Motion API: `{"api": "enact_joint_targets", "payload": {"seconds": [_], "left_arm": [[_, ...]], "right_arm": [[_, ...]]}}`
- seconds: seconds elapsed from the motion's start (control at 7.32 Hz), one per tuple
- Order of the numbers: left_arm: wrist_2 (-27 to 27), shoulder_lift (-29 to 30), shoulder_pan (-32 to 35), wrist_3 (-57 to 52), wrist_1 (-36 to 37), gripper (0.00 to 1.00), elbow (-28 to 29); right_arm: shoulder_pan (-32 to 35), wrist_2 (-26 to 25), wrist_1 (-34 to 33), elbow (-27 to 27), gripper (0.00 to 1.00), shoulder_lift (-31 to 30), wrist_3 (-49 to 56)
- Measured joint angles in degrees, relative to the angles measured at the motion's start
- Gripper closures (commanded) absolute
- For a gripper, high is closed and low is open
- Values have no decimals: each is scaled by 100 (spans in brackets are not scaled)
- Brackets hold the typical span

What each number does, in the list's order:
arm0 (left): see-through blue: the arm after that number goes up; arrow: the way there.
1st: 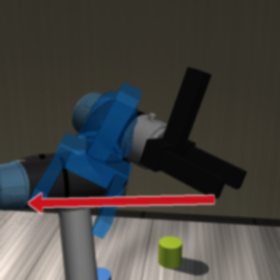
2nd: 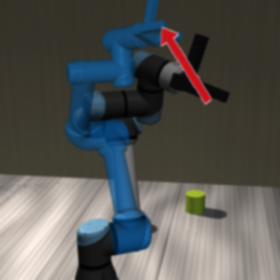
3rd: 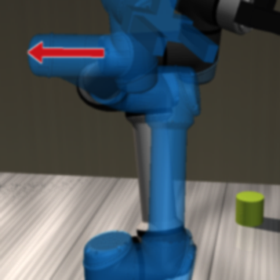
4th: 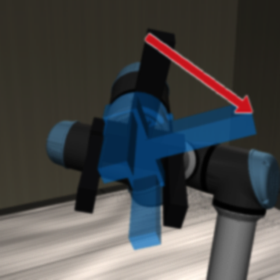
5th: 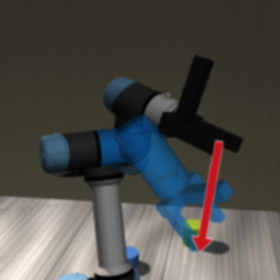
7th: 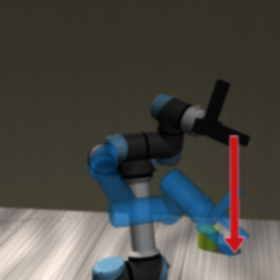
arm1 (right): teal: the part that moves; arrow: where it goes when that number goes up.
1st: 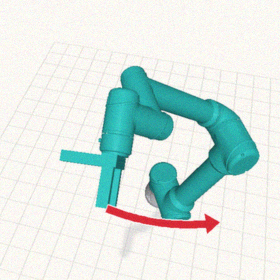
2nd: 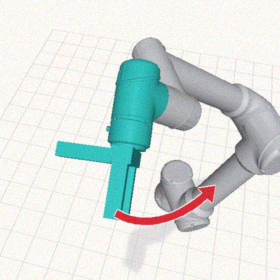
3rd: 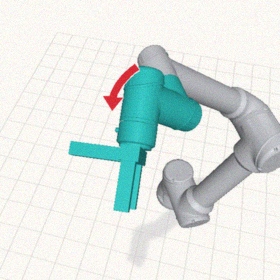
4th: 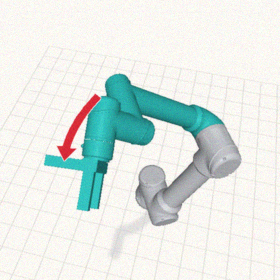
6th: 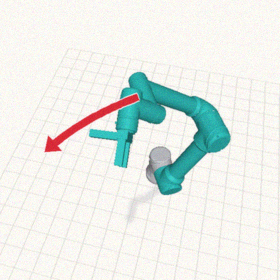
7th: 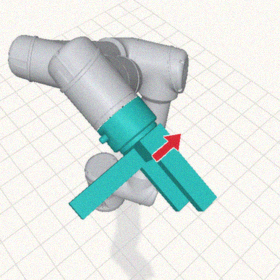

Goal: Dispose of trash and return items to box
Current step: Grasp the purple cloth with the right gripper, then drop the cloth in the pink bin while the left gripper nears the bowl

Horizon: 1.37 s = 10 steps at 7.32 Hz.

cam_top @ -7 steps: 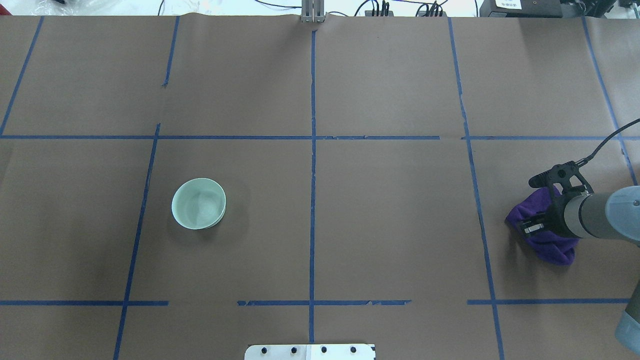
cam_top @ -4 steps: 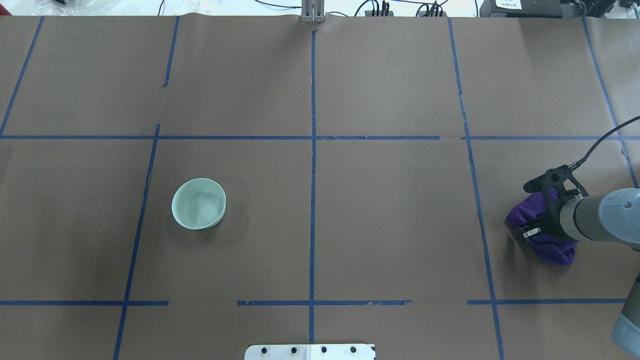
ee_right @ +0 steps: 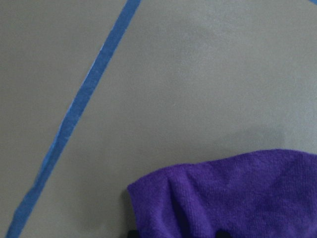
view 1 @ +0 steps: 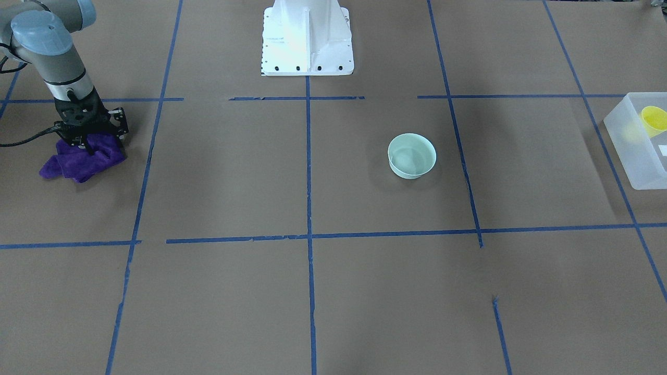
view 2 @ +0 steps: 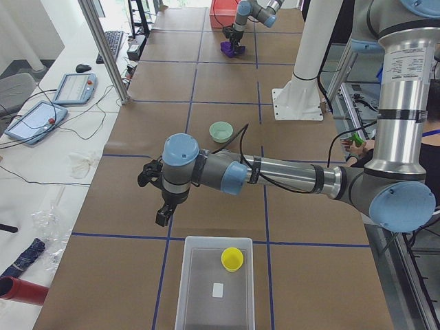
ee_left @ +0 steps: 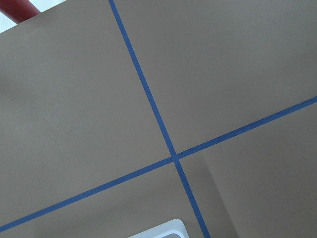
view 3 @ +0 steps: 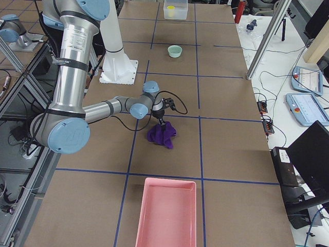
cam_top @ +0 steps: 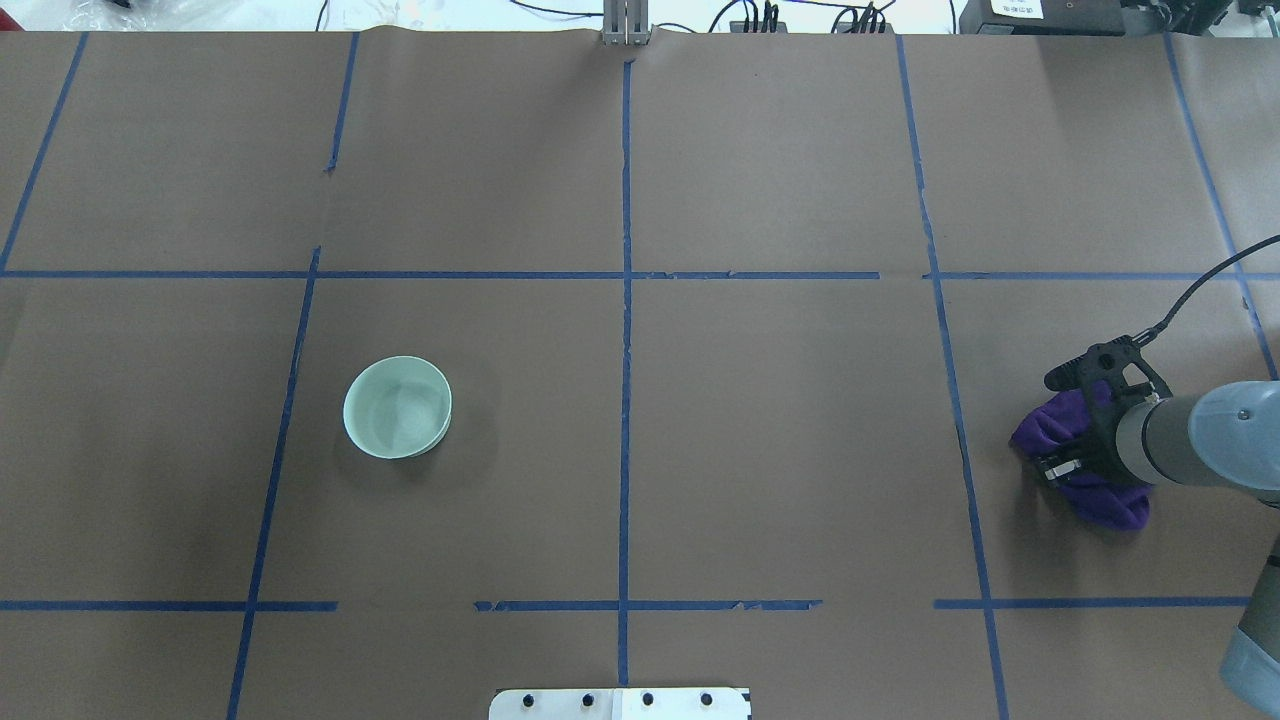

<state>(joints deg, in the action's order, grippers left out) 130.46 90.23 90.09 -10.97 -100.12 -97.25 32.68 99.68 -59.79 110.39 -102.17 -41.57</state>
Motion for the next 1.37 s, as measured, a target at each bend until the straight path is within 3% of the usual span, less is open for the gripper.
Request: {"api": "enact_joint_targets", "payload": {"seconds": [0.41,0.68,1.09,1.37], "left_arm": [[-3,-5,7,6,1,0,-25],[-3,-11,14,7,1,0,-44],[-1,-9,10,21,161,0,-24],[110,61,7,31,1035,0,-69]], "right_arm": [[131,64,-61,1,100,-8,248],[790,542,-125,82,100,-19,966],[2986,2053,-992,305,100,-30,3179],[4798,3047,-2250,300,100,-25,5405]]}}
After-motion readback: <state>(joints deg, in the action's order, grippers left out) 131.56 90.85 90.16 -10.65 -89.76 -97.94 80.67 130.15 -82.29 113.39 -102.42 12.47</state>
